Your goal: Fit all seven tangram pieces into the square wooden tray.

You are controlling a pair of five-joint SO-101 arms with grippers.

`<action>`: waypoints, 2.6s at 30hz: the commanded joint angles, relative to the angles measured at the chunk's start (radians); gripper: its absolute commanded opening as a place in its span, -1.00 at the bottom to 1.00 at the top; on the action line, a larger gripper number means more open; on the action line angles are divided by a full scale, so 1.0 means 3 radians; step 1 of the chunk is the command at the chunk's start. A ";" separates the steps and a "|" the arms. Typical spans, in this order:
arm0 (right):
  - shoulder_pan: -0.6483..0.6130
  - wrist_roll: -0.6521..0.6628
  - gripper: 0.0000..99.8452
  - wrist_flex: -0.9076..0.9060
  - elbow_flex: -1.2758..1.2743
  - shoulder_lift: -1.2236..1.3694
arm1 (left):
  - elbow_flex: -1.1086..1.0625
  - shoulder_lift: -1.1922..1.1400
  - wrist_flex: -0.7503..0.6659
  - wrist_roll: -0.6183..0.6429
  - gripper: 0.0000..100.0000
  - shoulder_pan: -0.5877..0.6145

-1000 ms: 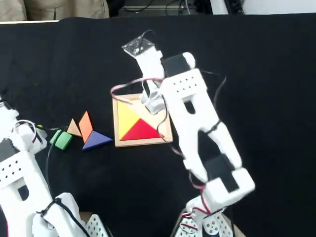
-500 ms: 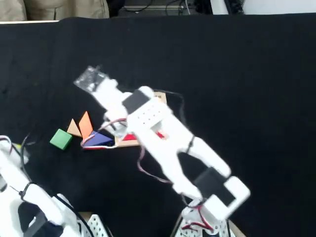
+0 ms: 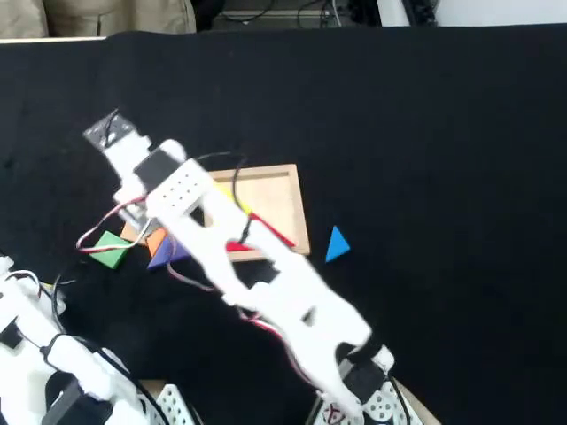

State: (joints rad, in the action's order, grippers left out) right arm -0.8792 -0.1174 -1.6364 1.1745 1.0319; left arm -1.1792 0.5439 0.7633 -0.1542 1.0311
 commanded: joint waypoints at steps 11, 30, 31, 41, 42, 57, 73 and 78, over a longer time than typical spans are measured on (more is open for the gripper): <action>-0.0046 -0.0143 -0.74 -0.0327 0.1496 0.0862 | -0.0003 0.0000 0.0230 0.0066 -0.61 0.0084; 0.0082 0.0077 -0.59 -0.0133 0.0959 0.0923 | -0.0038 0.0026 0.0220 0.0066 -0.61 0.0069; 0.0107 0.0077 -0.60 -0.0133 0.0954 0.0918 | -0.0038 0.0026 0.0220 0.0066 -0.61 0.0069; 0.0056 0.0102 -0.60 -0.0286 0.1348 0.0739 | -0.0038 0.0020 0.0220 0.0066 -0.61 0.0069; 0.0051 0.0102 -0.60 -0.0271 0.1353 0.0739 | -0.0038 0.0020 0.0220 0.0066 -0.61 0.0069; 0.0174 0.0460 -0.89 0.0087 0.0867 0.0867 | -0.0038 0.0020 0.0225 0.0066 -0.61 0.0069; 0.1202 0.0946 -0.97 -0.0440 0.0749 -0.0770 | -0.0038 0.0020 0.0225 0.0066 -0.61 0.0064; 0.1611 0.1135 -0.97 -0.0435 -0.0831 -0.2207 | -0.0038 0.0010 0.0220 0.0061 -0.61 0.0064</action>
State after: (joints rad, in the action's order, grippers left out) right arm -0.4741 0.1880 -1.7331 1.1899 0.6851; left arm -1.1930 0.5455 0.8431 -0.1435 1.0449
